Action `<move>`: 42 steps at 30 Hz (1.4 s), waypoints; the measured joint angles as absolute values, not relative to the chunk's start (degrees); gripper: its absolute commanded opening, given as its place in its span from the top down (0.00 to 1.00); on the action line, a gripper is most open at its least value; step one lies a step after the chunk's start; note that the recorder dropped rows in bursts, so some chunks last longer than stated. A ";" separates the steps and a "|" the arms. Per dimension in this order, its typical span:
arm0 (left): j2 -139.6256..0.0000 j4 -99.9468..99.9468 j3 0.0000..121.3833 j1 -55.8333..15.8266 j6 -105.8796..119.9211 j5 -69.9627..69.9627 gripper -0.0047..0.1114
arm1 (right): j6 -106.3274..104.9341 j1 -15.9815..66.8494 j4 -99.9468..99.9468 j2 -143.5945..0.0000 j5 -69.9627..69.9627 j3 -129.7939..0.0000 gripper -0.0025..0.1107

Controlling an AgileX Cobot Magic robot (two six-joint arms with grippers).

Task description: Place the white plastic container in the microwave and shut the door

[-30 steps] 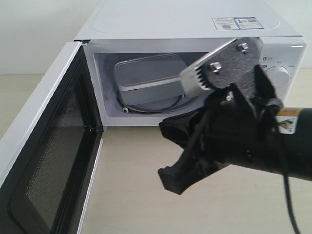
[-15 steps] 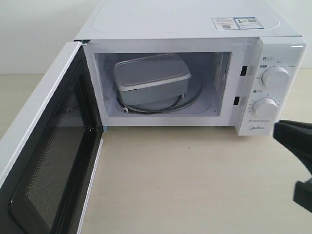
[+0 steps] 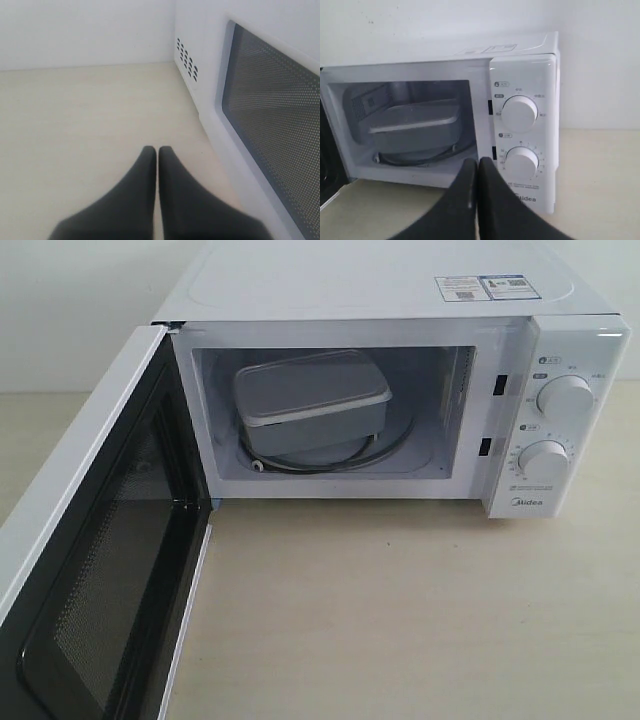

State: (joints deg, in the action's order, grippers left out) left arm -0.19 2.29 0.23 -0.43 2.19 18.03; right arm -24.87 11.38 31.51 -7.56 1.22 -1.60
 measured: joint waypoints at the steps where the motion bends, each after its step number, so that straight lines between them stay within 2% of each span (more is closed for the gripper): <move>1: -0.19 2.29 0.23 -0.43 2.19 18.03 0.93 | -24.46 10.47 31.51 -5.81 1.22 -0.99 0.98; 7: -0.19 2.29 0.23 -0.43 2.19 18.03 0.93 | -22.74 6.90 31.51 -0.42 0.00 -0.29 0.98; 20: -0.19 2.29 0.23 -0.43 2.19 18.03 0.93 | -23.30 6.67 31.26 -0.31 -12.00 -0.27 0.98; 24: -0.19 2.29 0.23 -0.43 2.19 18.03 0.93 | -20.47 6.67 22.86 -0.31 -13.02 -0.27 0.98; 31: -0.19 2.29 0.23 -0.43 2.19 18.03 0.93 | 2.21 6.67 0.00 -0.31 -16.43 -0.06 0.98; 42: -0.19 2.29 0.23 -0.43 2.19 18.03 0.93 | 6.05 6.67 -3.00 -0.31 -20.55 0.03 0.98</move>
